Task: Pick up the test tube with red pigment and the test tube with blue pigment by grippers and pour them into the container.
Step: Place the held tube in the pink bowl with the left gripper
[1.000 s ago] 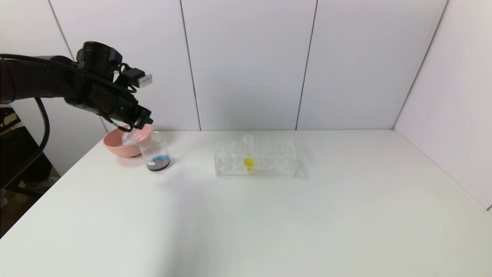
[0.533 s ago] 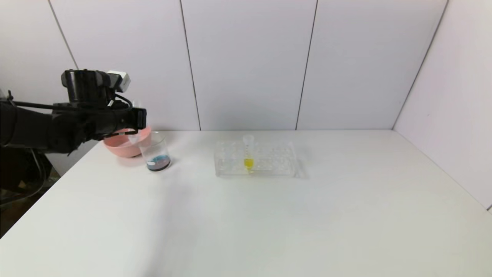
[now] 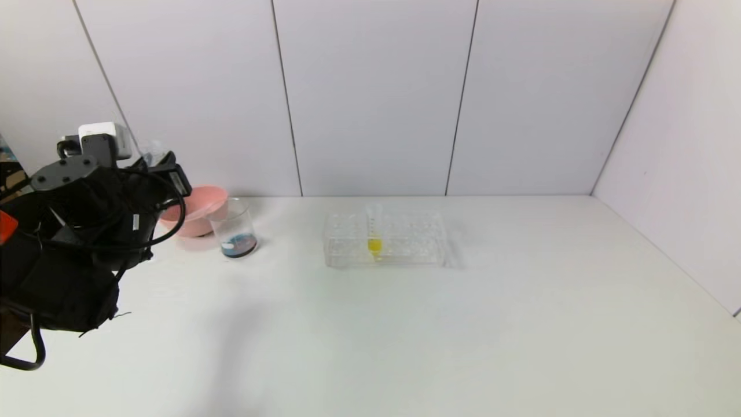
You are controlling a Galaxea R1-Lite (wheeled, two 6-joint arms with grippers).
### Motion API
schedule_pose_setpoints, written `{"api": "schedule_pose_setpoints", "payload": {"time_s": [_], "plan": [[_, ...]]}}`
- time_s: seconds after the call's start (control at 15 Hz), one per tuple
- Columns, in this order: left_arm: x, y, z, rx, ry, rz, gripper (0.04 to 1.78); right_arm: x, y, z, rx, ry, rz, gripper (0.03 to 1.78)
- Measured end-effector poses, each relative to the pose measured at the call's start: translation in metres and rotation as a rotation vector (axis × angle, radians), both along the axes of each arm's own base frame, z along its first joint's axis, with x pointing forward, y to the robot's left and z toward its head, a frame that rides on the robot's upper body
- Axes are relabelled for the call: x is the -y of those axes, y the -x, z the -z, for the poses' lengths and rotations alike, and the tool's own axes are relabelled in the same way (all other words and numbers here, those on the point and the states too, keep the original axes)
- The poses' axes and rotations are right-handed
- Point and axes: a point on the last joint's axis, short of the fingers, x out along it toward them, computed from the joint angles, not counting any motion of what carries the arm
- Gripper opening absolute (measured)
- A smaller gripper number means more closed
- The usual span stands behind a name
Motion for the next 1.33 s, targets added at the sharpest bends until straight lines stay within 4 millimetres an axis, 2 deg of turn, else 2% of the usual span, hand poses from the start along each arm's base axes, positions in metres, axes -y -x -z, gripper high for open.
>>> {"api": "schedule_pose_setpoints", "payload": {"time_s": [0.13, 0.27, 0.6, 1.0, 1.33], "plan": [[-0.004, 0.000, 0.011, 0.001, 0.007, -0.023, 0.45, 0.000, 0.000, 0.000, 0.000, 0.000, 0.000, 1.77], [-0.010, -0.010, 0.017, -0.004, 0.008, -0.042, 0.45, 0.000, 0.000, 0.000, 0.000, 0.000, 0.000, 1.77], [-0.041, -0.063, 0.008, 0.073, 0.010, -0.122, 0.45, 0.000, 0.000, 0.000, 0.000, 0.000, 0.000, 1.77], [-0.063, -0.124, 0.008, 0.001, 0.045, -0.177, 0.45, 0.000, 0.000, 0.000, 0.000, 0.000, 0.000, 1.77], [-0.064, -0.134, 0.018, -0.036, 0.059, -0.178, 0.45, 0.000, 0.000, 0.000, 0.000, 0.000, 0.000, 1.77]]}}
